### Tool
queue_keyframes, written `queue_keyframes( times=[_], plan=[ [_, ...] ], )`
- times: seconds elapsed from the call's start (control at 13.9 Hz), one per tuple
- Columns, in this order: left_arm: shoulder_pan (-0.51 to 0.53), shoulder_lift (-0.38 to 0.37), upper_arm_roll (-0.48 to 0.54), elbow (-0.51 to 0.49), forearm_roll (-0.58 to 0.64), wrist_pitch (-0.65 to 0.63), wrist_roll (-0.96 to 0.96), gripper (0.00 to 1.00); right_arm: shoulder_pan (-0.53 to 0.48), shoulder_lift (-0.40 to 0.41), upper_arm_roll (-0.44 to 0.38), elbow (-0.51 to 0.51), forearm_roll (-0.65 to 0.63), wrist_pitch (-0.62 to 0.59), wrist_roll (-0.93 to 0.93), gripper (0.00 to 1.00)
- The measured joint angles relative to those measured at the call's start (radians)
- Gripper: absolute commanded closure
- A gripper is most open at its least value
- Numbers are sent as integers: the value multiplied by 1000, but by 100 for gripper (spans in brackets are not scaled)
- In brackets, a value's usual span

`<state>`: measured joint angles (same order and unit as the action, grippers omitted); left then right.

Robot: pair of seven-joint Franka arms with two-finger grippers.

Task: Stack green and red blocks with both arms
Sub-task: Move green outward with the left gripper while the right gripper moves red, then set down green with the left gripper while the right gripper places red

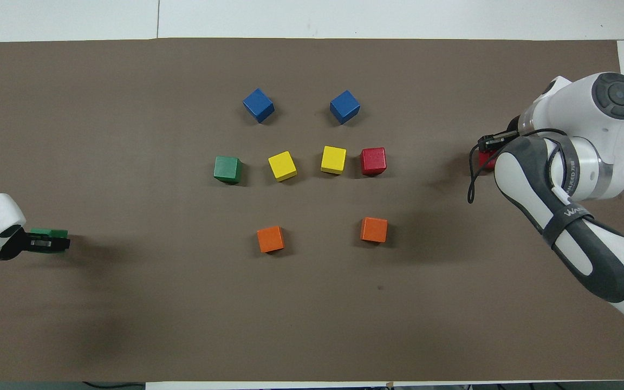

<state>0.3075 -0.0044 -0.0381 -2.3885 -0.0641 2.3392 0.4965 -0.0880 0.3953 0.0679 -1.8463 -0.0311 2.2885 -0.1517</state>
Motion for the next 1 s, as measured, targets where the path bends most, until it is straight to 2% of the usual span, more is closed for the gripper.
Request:
queue_keyframes(
  times=[0.07,0.14,0.22,0.29,0.57,0.65,0.79,1.0],
  plan=[
    [0,4,-2,0,1,8,0,100,0,1,0,0,2,4,-1,100],
    [0,9,-3,0,1,22,0,100,0,1,0,-2,3,8,-1,90],
    [0,16,-3,0,1,34,0,100,-1,1,0,-3,4,11,-1,3],
    [0,24,-2,0,1,42,0,100,0,2,0,-3,4,12,-1,0],
    [0,39,-2,0,1,55,-46,100,3,0,4,9,6,11,-1,0],
    [0,40,-3,0,1,56,-61,100,4,-14,6,27,6,-20,-1,0],
    [0,40,-3,0,1,60,-78,100,27,-63,15,103,7,-159,21,0],
    [0,42,-3,-12,1,100,-85,100,154,-98,19,216,7,-280,213,0]
  ],
)
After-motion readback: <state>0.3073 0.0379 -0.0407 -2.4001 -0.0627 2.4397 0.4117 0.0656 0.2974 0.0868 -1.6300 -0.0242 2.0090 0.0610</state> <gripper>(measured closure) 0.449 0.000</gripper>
